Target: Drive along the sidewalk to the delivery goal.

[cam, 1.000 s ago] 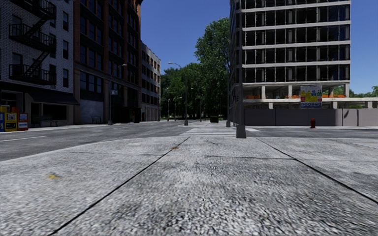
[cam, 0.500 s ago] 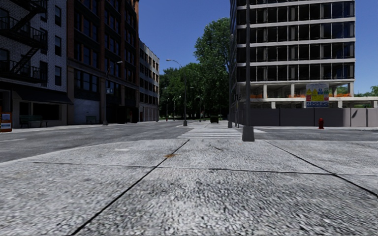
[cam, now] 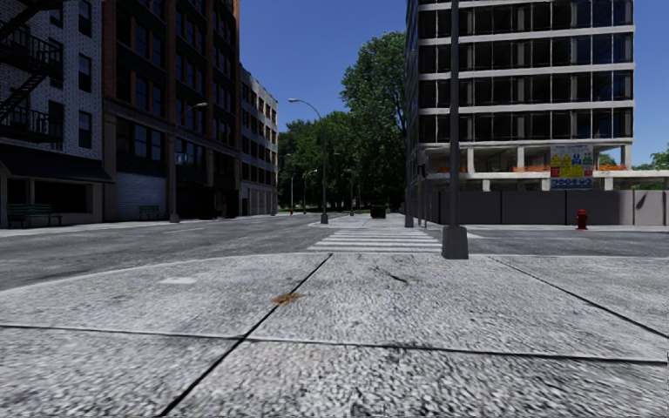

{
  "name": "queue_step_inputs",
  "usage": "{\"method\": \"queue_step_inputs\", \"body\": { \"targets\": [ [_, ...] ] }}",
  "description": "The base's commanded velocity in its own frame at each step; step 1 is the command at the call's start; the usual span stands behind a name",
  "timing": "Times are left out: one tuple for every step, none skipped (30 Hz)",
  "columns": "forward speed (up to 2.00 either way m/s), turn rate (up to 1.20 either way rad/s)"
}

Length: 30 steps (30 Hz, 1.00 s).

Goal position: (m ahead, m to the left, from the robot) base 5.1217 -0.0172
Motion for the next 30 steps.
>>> {"method": "queue_step_inputs", "body": {
  "targets": [
    [2.0,0.0],
    [2.0,0.0],
    [2.0,0.0],
    [2.0,0.0],
    [2.0,0.0],
    [2.0,0.0],
    [2.0,0.0],
    [2.0,0.0],
    [2.0,0.0],
    [2.0,0.0],
    [2.0,0.0],
    [1.98,0.0],
    [1.98,0.0],
    [1.97,0.0],
    [1.96,0.0],
    [1.94,0.0],
    [1.94,0.0],
    [1.94,0.0],
    [1.94,0.0],
    [1.94,0.0],
    [1.93,0.0],
    [1.93,0.0],
    [1.91,0.0],
    [1.89,0.0],
    [1.89,0.0],
    [1.89,0.0],
    [1.89,0.0],
    [1.89,0.0],
    [1.89,0.0],
    [1.89,0.0]
  ]
}}
